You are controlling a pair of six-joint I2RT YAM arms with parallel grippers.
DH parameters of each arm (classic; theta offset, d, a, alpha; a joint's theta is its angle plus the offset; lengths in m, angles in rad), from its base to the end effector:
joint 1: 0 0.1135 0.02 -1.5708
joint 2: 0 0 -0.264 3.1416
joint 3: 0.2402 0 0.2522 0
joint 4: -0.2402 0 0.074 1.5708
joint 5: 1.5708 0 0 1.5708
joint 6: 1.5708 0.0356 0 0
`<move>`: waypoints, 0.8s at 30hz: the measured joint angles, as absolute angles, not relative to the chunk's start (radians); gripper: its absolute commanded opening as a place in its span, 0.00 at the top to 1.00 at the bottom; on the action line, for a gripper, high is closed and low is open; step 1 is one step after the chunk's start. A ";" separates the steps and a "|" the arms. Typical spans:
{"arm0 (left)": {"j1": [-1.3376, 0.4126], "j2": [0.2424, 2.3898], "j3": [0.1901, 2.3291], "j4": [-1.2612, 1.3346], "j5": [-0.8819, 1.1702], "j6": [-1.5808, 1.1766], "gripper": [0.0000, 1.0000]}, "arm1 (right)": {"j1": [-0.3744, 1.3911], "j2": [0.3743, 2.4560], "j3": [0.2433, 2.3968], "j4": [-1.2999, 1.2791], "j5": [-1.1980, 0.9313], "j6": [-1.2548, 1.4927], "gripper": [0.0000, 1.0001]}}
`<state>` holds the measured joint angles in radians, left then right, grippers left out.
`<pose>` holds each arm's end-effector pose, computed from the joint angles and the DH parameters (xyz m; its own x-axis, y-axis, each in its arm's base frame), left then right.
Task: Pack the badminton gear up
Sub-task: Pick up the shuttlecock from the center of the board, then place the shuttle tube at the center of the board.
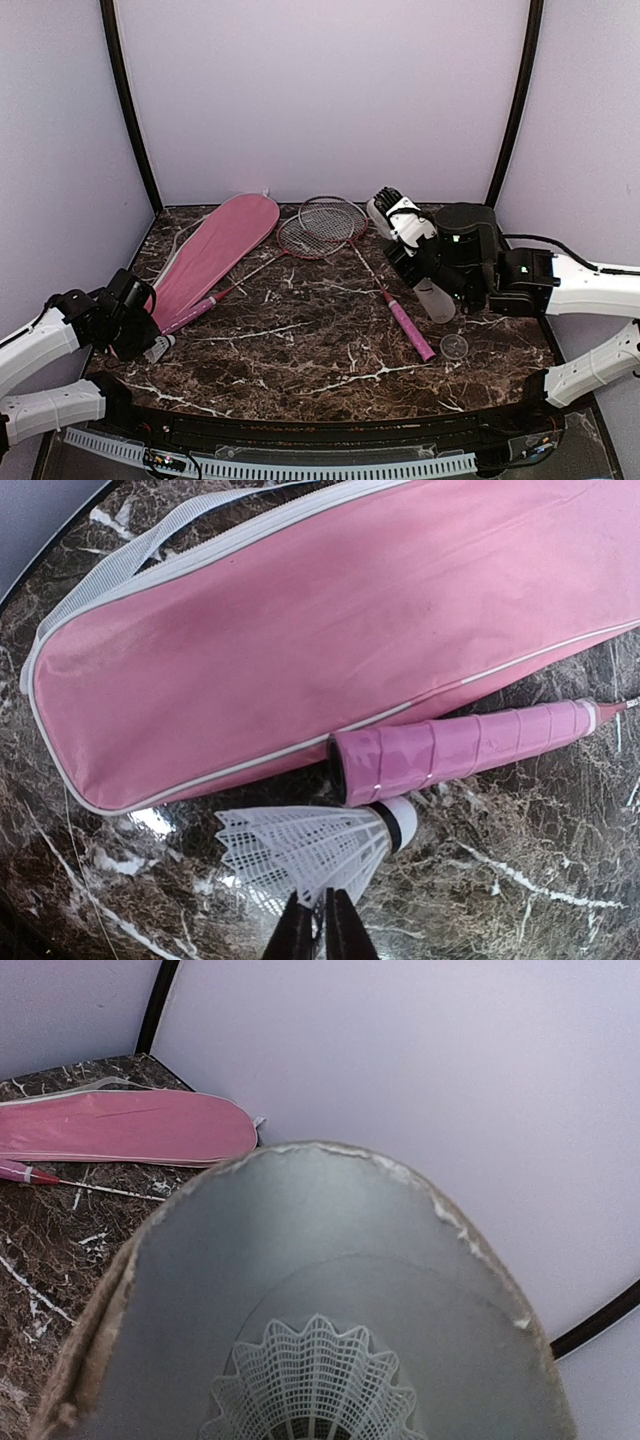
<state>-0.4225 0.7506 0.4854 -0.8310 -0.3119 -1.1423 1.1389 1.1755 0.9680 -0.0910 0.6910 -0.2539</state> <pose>0.1216 -0.0427 0.1913 -0.5757 -0.6903 -0.4382 -0.6289 0.7163 -0.3023 0.1325 0.2333 0.3356 -0.0074 -0.4785 -0.8781 -0.4615 0.7806 -0.4215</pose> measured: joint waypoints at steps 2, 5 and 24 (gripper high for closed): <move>-0.422 0.749 0.499 -0.831 -0.314 -1.124 1.00 | 1.139 1.176 0.968 -0.091 0.691 -0.254 0.59; -0.422 0.752 0.538 -0.831 -0.315 -1.089 1.00 | 1.139 1.176 0.969 -0.092 0.691 -0.254 0.59; -0.422 0.905 0.815 -0.754 -0.160 -0.633 1.00 | 1.139 1.188 0.982 -0.105 0.672 -0.254 0.59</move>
